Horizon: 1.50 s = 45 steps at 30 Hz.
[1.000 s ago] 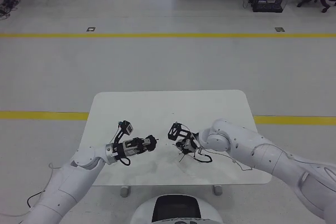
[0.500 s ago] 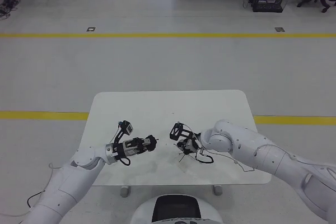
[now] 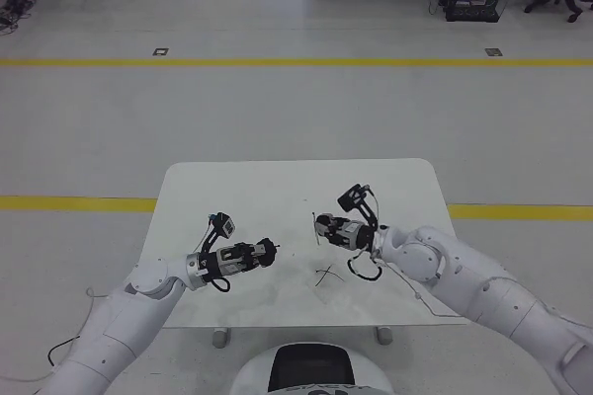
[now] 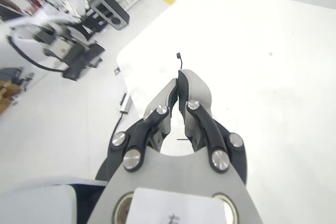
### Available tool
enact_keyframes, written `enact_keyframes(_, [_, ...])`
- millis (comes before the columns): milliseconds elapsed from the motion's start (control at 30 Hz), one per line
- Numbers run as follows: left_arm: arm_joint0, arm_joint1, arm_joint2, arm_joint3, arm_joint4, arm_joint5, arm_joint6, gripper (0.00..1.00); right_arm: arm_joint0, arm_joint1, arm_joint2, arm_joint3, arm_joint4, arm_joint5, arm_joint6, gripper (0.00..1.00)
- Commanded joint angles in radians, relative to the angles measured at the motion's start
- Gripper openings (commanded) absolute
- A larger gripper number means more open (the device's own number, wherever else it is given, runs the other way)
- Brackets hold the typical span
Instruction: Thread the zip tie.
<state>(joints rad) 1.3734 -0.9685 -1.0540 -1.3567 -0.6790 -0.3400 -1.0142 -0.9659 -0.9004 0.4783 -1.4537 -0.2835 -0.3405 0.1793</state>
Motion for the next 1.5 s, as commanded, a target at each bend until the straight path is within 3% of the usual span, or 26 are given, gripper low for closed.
enact_keyframes(0, [0.000,0.000,0.000,0.000,0.000,0.000,0.000,0.00,-0.006,0.005,0.008,-0.008,0.009,0.001,0.003,0.00])
enact_keyframes(267, [0.000,0.000,0.000,0.000,0.000,0.000,0.000,0.00,-0.012,0.004,0.011,-0.009,0.013,0.006,-0.007,0.00])
enact_keyframes(400, [0.027,-0.007,-0.002,-0.007,-0.013,0.000,0.077,0.00,-0.072,-0.001,0.042,-0.030,0.025,0.037,-0.134,0.00])
enact_keyframes(667, [0.081,-0.030,-0.035,-0.078,0.071,0.000,0.171,0.00,-0.162,-0.005,0.117,-0.080,0.037,0.034,-0.298,0.00])
enact_keyframes(967, [0.105,-0.075,-0.037,-0.080,0.107,0.000,0.194,0.00,-0.207,-0.020,0.160,-0.122,0.055,0.001,-0.281,0.00])
enact_keyframes(1233, [0.104,-0.077,-0.038,-0.081,0.111,0.000,0.192,0.00,-0.207,-0.021,0.161,-0.123,0.056,0.001,-0.280,0.00])
enact_keyframes(1467, [0.123,-0.087,-0.029,-0.098,0.100,0.000,0.238,0.00,-0.237,-0.037,0.169,-0.152,0.088,0.001,-0.298,0.00])
